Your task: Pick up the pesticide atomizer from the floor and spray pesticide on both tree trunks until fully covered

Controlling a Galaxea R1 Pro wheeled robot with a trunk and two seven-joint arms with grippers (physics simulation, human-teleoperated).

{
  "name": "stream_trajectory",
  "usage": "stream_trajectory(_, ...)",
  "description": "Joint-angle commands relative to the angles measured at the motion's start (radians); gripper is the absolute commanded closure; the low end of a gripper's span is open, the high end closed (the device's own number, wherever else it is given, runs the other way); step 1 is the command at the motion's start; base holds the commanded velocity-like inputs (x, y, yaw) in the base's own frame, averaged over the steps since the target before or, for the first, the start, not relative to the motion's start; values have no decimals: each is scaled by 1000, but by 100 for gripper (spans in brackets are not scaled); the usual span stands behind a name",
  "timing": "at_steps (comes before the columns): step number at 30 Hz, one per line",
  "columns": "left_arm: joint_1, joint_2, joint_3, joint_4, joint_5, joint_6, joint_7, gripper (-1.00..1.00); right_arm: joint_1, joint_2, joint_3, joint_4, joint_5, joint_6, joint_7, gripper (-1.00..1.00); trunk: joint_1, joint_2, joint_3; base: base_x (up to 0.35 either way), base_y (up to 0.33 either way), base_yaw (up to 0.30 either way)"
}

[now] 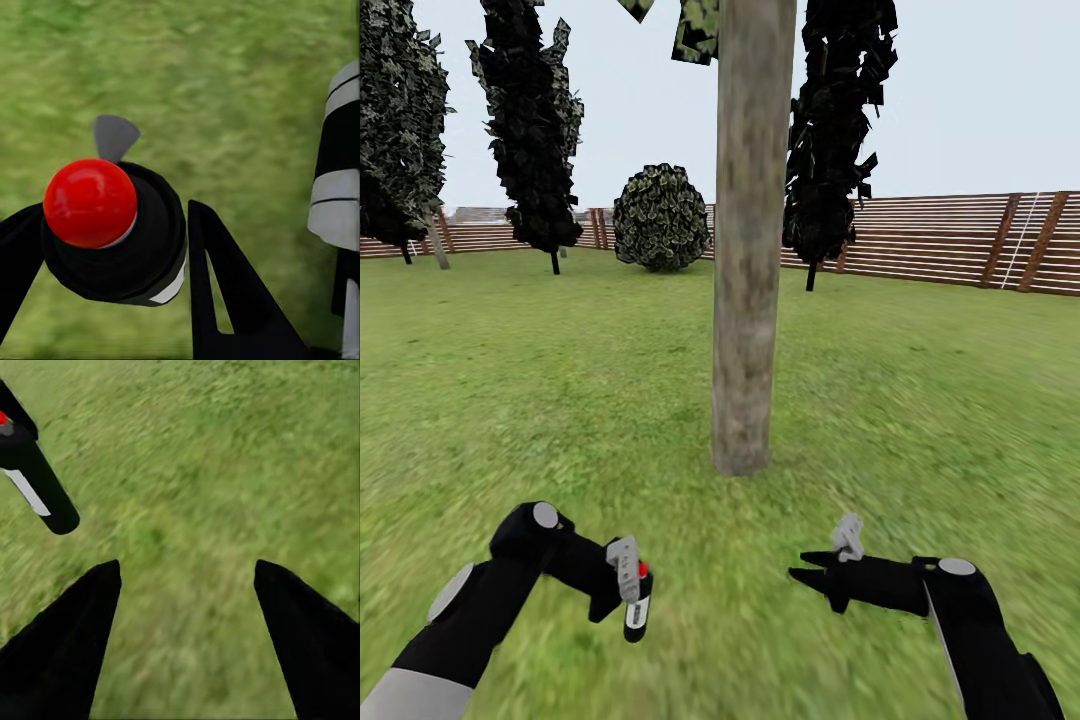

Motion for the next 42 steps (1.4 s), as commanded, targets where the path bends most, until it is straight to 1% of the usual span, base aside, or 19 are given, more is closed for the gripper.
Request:
stream_trajectory(1, -4, 0, 0, 0, -7, -6, -10, 100, -5, 0, 0, 0, 0, 0, 23, 100, 0, 0, 0, 0, 0, 0)
stream_trajectory(4, -8, 0, 0, 0, -15, -47, -24, 100, -11, 0, 0, 0, 1, -1, 109, 100, 0, 0, 0, 0, 0, 0)
stream_trajectory(5, -9, -1, 0, 1, -16, -60, -26, 100, -12, 1, 0, 0, 2, -1, 124, 100, 0, 0, 0, 0, 0, 0)
stream_trajectory(9, -10, -4, -1, 1, -16, -75, -28, 100, -13, 1, 3, 0, 1, -2, 140, 100, 0, 0, 0, 0, 0, 0)
stream_trajectory(12, -10, -9, -5, 2, -16, -88, -28, 100, -13, 2, 35, 0, 0, -3, 141, 100, 0, 0, 0, 0, 0, 0)
stream_trajectory(14, -10, -17, -32, 3, -16, -94, -28, 100, -13, 2, 66, 0, 0, -3, 141, 100, 0, 0, 0, 0, 0, 0)
stream_trajectory(15, -10, -20, -61, 4, -16, -96, -28, 100, -13, 2, 73, 0, 0, -3, 141, 100, 0, 0, 0, 0, 0, 0)
stream_trajectory(16, -10, -22, -81, 4, -15, -97, -28, 100, -13, 2, 78, 0, 0, -3, 142, 100, 0, 0, 0, 0, 0, 0)
stream_trajectory(17, -10, -30, -108, 4, -15, -97, -28, 100, -13, 2, 82, 0, 0, -3, 142, 100, 0, 0, 0, 0, 0, 0)
stream_trajectory(19, -10, -48, -138, 5, -17, -97, -28, 100, -13, 2, 85, 0, 0, -3, 142, 100, 0, 0, 0, 0, 0, 0)
stream_trajectory(23, -10, -76, -152, 6, -19, -95, -28, 100, -13, 2, 87, -2, 0, -3, 142, 100, 0, 0, 0, 0, 0, 0)
stream_trajectory(25, -11, -84, -154, 7, -25, -94, -28, 100, -13, 2, 88, -2, 0, -3, 142, 100, 0, 0, 0, 0, 0, 0)
stream_trajectory(26, -11, -93, -155, 8, -36, -92, -28, 100, -12, 3, 94, -2, 0, -3, 142, 100, 0, 0, 0, 0, 0, 0)
stream_trajectory(30, -22, -130, -174, 29, -97, -88, -28, 100, -13, 3, 152, -14, 0, -3, 142, 100, 0, 0, 0, 0, 0, 0)
stream_trajectory(31, -25, -143, -179, 44, -118, -88, -28, 100, -13, 3, 162, -16, 0, -3, 142, 100, 0, 0, 0, 0, 0, 0)
stream_trajectory(38, -29, -205, -184, 81, -201, -87, -28, 100, -13, 3, 172, -17, 0, -3, 142, 100, 0, 0, 0, 0, 0, 0)
stream_trajectory(41, -30, -219, -184, 82, -213, -86, -28, 100, -13, 4, 172, -21, 0, -3, 142, 100, 0, 0, 0, 0, 0, 0)
stream_trajectory(42, -30, -220, -184, 82, -214, -86, -28, 100, -13, 4, 173, -21, 0, -3, 142, 100, 0, 0, 0, 0, 0, 0)
